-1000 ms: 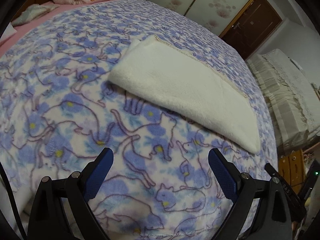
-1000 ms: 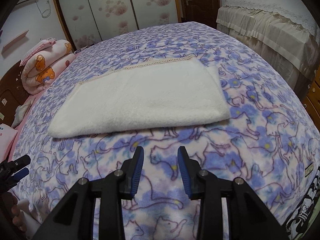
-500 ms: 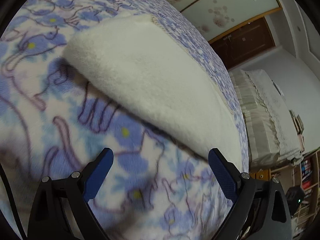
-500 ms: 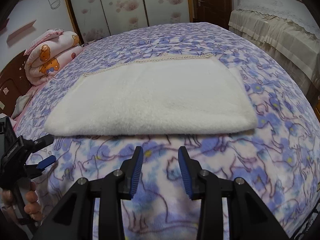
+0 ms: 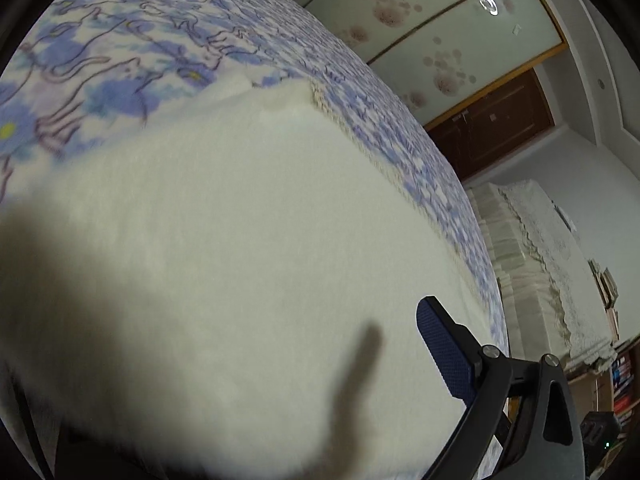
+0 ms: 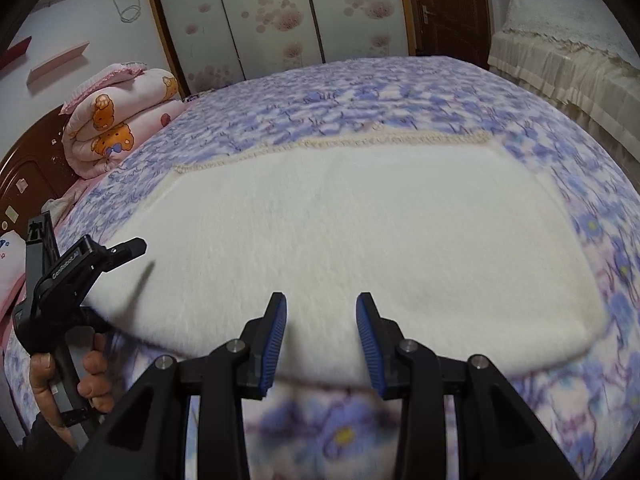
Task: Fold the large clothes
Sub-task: 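Grasp the end of the folded bundle with the left gripper, then lift the bundle end and fold it over with the left gripper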
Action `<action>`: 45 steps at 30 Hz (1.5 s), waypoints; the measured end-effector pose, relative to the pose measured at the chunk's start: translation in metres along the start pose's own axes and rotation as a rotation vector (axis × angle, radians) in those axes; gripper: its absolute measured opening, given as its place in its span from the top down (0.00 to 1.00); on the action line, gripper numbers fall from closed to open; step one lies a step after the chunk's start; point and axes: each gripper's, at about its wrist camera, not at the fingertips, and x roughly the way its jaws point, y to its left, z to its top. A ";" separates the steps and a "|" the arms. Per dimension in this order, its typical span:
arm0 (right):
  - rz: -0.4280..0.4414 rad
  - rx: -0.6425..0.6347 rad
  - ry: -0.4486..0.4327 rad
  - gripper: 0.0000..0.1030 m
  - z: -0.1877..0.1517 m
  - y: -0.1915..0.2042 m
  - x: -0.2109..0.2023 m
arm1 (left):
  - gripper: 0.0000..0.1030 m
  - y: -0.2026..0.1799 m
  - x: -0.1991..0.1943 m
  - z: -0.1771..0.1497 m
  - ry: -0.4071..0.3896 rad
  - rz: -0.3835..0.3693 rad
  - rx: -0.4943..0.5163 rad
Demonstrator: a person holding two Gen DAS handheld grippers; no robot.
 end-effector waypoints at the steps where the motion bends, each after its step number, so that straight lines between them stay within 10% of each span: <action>1: -0.009 -0.014 -0.017 0.65 0.007 0.003 0.004 | 0.08 -0.002 0.002 0.005 -0.017 0.000 -0.015; 4: -0.050 -0.077 -0.016 0.66 0.033 0.015 0.029 | 0.35 -0.014 0.003 0.011 -0.075 0.054 -0.025; 6: -0.063 -0.097 -0.001 0.77 0.046 0.019 0.046 | 0.78 -0.024 -0.004 0.016 -0.119 0.092 0.020; 9: -0.049 -0.125 0.096 0.88 0.051 0.022 0.084 | 0.80 -0.044 -0.015 0.020 -0.146 0.126 0.099; 16: 0.018 -0.134 0.198 0.90 0.042 0.017 0.101 | 0.81 -0.130 -0.048 0.008 -0.241 0.132 0.375; 23: 0.284 0.135 0.324 0.90 0.052 -0.052 0.079 | 0.81 -0.241 -0.050 -0.036 -0.204 0.061 0.594; 32: -0.009 0.157 0.191 0.90 0.037 -0.207 -0.033 | 0.81 -0.324 0.041 -0.133 -0.012 -0.054 0.699; 36: -0.073 0.223 0.246 0.90 0.008 -0.260 -0.045 | 0.80 -0.320 0.116 -0.191 0.169 0.056 0.777; 38: -0.073 0.258 0.266 0.90 -0.005 -0.273 -0.048 | 0.79 -0.316 0.123 -0.207 0.139 0.086 0.836; 40: -0.070 0.280 0.262 0.90 -0.012 -0.280 -0.052 | 0.76 -0.320 0.120 -0.207 0.129 0.096 0.876; 45: -0.037 0.332 0.257 0.90 -0.010 -0.285 -0.055 | 0.28 -0.330 0.101 -0.183 0.257 0.029 0.821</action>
